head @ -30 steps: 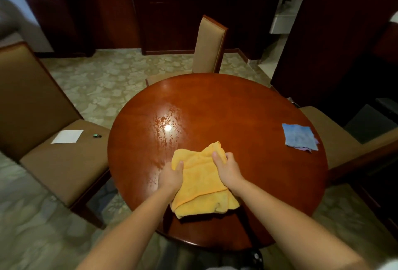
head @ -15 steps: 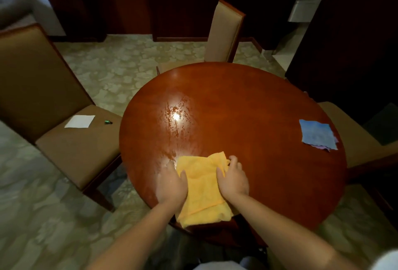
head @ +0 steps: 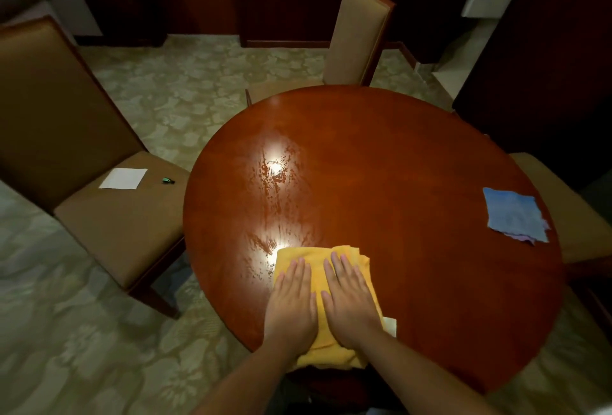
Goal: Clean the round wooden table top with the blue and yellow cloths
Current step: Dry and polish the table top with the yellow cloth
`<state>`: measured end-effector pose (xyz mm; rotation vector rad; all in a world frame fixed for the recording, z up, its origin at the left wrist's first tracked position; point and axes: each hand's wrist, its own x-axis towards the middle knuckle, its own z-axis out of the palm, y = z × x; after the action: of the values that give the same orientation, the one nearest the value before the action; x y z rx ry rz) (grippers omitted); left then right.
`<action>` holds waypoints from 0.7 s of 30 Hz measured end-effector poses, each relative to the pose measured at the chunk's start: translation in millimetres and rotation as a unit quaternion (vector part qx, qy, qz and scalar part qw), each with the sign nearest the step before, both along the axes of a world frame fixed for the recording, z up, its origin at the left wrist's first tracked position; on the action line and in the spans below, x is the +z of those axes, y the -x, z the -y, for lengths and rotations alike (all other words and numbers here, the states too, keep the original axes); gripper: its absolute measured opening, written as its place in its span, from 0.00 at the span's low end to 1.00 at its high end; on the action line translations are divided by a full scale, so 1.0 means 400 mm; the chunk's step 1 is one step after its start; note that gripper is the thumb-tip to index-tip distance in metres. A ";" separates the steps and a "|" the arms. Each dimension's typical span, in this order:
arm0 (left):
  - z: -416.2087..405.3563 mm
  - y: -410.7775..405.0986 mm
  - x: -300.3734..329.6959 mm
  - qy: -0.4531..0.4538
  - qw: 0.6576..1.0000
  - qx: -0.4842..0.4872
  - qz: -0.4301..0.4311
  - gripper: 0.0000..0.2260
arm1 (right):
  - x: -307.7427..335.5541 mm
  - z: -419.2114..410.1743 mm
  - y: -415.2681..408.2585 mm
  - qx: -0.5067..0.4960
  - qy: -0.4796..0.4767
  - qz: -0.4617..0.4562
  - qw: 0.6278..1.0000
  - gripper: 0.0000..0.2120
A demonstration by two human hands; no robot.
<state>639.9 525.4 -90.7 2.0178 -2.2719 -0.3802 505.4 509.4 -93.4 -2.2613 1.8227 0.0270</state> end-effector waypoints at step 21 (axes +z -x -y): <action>0.313 0.002 0.004 -0.008 1.000 0.000 0.026 0.33 | -0.018 0.337 -0.006 0.068 0.036 -0.002 0.997 0.27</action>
<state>638.9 400.3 -88.9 2.0593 -2.3076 -0.3513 507.9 374.4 -100.6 -2.4331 1.6946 -0.0110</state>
